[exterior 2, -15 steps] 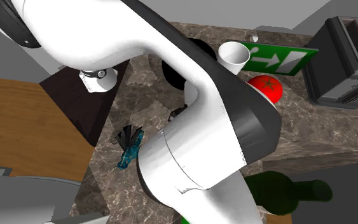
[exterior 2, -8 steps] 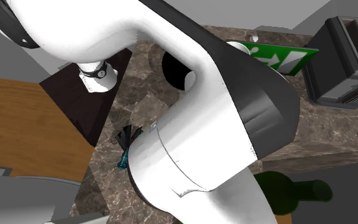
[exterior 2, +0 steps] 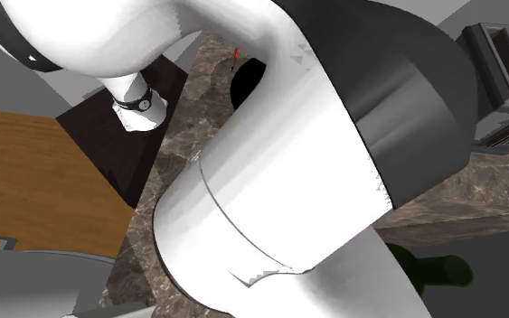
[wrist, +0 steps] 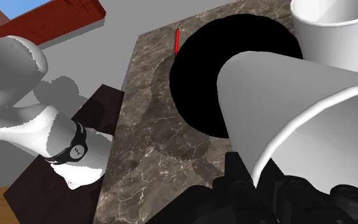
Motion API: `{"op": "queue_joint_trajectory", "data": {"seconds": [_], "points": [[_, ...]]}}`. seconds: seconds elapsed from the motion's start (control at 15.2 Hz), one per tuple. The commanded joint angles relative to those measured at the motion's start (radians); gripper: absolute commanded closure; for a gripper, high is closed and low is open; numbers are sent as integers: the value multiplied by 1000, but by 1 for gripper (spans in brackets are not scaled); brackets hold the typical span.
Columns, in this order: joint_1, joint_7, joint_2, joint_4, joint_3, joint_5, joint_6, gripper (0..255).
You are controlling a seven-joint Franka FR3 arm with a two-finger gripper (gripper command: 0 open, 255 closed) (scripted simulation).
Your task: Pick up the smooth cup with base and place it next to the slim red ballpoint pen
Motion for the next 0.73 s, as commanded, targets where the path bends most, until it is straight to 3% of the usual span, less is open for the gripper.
{"op": "queue_joint_trajectory", "data": {"seconds": [0.0, 0.2, 0.4, 0.66], "points": [[-3, 21, 9, 40, 4, 11, -27, 255], [-8, 52, 25, 98, 11, 26, -63, 255], [34, 36, -118, -137, 9, 31, 43, 255], [85, 50, -247, -343, 23, 54, 148, 255]]}}
